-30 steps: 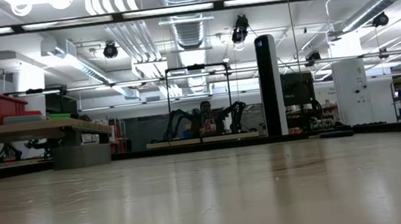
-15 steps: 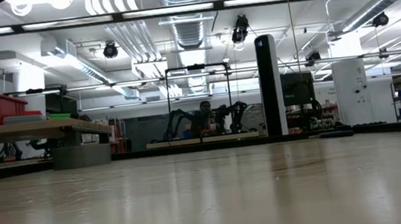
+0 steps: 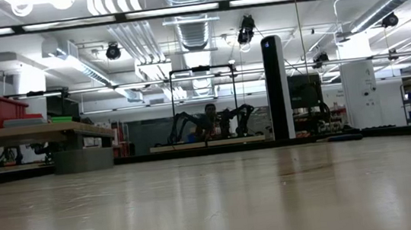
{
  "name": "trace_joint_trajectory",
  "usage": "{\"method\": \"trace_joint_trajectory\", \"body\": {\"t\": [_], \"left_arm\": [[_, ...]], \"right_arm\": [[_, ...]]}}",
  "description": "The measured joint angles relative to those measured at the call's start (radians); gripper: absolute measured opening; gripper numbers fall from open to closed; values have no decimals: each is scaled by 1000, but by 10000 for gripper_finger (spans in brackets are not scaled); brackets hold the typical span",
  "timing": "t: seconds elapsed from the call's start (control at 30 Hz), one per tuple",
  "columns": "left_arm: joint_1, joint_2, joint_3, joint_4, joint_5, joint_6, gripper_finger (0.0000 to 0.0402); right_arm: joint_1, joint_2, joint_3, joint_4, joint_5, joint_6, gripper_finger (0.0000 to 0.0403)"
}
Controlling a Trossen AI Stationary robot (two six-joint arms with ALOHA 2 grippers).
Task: Coil cords
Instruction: Coil the black wire on the black spool
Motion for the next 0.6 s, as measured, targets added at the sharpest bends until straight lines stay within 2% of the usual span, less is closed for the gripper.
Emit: {"method": "trace_joint_trajectory", "body": {"t": [0.1, 0.27, 0.4, 0.6], "left_arm": [[13, 2, -2, -116, 70, 10, 4], [2, 10, -1, -70, 198, 0, 7], [-1, 10, -1, -49, 224, -20, 8], [-23, 21, 0, -36, 194, -24, 5]], "right_arm": [[-6, 0, 0, -2, 47, -18, 0], [-30, 0, 0, -14, 58, -38, 0], [-46, 5, 0, -12, 60, -37, 0], [-65, 27, 1, 12, 57, -22, 0]]}}
